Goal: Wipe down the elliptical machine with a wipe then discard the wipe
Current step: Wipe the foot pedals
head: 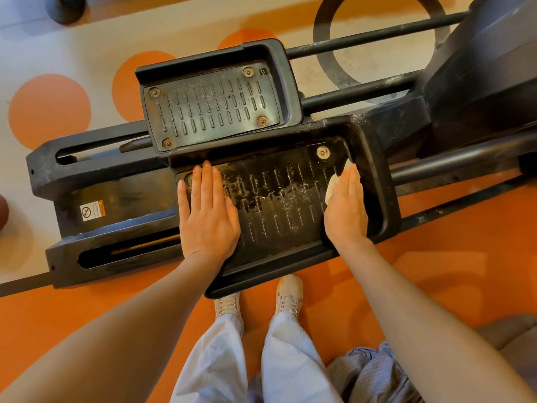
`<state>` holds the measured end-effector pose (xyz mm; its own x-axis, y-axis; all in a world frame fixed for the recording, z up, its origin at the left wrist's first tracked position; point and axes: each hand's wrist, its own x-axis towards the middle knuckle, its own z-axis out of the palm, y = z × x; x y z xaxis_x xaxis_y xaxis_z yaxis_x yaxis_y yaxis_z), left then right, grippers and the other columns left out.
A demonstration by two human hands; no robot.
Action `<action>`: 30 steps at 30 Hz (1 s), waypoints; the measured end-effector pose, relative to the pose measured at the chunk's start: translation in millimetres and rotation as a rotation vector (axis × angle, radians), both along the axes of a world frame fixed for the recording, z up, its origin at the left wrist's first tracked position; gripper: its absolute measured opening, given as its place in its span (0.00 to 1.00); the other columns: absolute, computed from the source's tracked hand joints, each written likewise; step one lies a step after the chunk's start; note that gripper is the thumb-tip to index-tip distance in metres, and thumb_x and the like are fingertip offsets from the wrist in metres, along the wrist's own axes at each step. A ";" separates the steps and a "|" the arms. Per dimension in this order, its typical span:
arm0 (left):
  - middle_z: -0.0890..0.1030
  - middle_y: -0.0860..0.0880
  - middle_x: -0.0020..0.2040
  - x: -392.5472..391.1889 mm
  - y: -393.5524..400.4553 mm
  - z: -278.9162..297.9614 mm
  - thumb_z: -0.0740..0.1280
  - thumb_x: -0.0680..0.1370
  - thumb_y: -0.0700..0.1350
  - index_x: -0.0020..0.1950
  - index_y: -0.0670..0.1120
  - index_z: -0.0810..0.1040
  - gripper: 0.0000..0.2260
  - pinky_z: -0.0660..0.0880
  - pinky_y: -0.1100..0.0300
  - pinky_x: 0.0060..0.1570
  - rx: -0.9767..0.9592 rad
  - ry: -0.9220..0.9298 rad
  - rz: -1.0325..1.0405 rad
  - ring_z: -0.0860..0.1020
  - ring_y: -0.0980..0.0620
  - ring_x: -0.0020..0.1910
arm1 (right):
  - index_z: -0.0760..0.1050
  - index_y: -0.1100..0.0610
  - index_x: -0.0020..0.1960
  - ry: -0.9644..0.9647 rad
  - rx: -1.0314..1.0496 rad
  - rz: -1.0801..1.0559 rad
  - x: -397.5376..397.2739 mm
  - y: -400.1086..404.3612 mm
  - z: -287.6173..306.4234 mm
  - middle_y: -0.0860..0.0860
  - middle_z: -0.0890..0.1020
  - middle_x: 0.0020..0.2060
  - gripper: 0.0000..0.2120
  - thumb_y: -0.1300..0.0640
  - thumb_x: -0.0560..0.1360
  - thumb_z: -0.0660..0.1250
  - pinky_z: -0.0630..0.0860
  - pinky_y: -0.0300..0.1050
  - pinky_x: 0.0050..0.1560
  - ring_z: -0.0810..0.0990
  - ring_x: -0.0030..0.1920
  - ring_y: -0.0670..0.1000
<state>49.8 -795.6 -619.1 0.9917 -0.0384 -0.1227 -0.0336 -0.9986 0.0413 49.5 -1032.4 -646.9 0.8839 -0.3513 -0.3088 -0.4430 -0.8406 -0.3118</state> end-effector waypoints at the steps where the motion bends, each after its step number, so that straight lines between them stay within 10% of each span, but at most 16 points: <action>1: 0.54 0.43 0.81 0.0 0.0 0.4 0.46 0.83 0.51 0.80 0.41 0.54 0.27 0.38 0.49 0.77 -0.001 0.001 0.001 0.49 0.46 0.80 | 0.43 0.58 0.80 0.016 0.008 -0.013 -6.2 0.2 1.3 0.54 0.50 0.79 0.42 0.66 0.76 0.67 0.61 0.55 0.75 0.53 0.78 0.57; 30: 0.54 0.42 0.80 -0.9 -0.3 -1.0 0.46 0.83 0.52 0.80 0.40 0.54 0.27 0.41 0.46 0.78 -0.007 -0.012 -0.006 0.49 0.46 0.80 | 0.41 0.57 0.80 -0.078 0.179 -0.016 29.7 16.4 -2.6 0.53 0.46 0.79 0.44 0.73 0.75 0.64 0.44 0.54 0.77 0.44 0.79 0.55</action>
<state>48.9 -795.9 -620.1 0.9928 -0.0452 -0.1106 -0.0402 -0.9981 0.0474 79.1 -1016.0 -649.6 0.9023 -0.3116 -0.2980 -0.4247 -0.7615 -0.4897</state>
